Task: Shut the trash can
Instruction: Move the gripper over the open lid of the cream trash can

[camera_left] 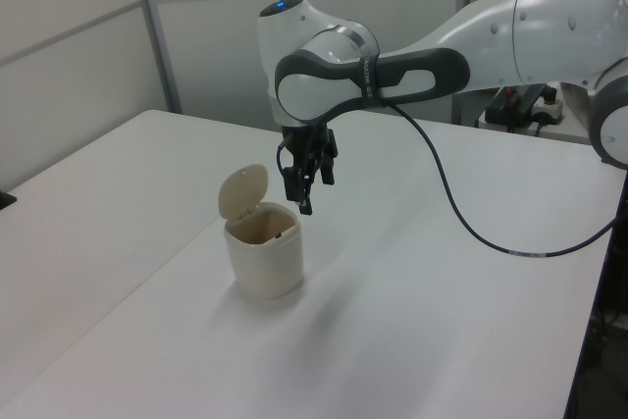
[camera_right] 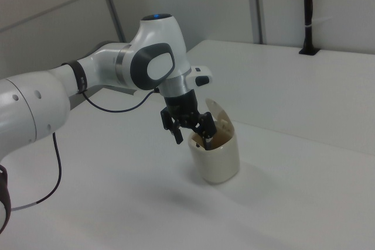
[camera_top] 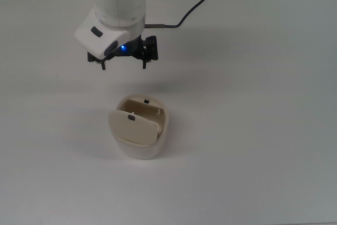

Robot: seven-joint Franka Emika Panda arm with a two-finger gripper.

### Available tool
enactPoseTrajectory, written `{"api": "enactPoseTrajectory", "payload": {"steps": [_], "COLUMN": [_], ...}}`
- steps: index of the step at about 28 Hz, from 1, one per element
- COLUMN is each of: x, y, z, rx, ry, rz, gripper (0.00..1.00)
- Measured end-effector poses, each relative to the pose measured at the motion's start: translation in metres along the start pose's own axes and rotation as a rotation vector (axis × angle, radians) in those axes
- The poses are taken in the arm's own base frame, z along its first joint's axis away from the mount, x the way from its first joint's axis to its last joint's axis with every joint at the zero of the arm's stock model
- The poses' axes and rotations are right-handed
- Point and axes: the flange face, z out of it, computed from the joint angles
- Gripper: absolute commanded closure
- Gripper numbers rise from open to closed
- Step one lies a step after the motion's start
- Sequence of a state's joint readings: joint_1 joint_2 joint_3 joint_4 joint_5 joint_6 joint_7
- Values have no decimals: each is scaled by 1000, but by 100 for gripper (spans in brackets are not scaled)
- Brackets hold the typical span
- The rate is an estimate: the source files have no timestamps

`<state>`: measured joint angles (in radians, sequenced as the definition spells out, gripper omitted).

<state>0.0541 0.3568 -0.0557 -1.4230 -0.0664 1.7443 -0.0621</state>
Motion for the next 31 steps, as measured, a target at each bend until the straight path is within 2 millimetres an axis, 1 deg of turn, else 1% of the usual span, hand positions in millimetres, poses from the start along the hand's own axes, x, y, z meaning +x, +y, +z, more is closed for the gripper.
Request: {"api": "enactPoseTrajectory", "payload": {"steps": [2, 3, 4, 9, 13, 31], "x": [0, 0, 0, -3, -7, -8], "y": [0, 1, 3, 17, 23, 24], "z": [0, 0, 0, -2, -5, -7], "rx": [0, 0, 0, 1, 3, 7], "ry": [-2, -2, -2, -1, -15, -15], "rz": [1, 1, 0, -17, -17, -15], "gripper": [76, 93, 100, 100, 100, 100]}}
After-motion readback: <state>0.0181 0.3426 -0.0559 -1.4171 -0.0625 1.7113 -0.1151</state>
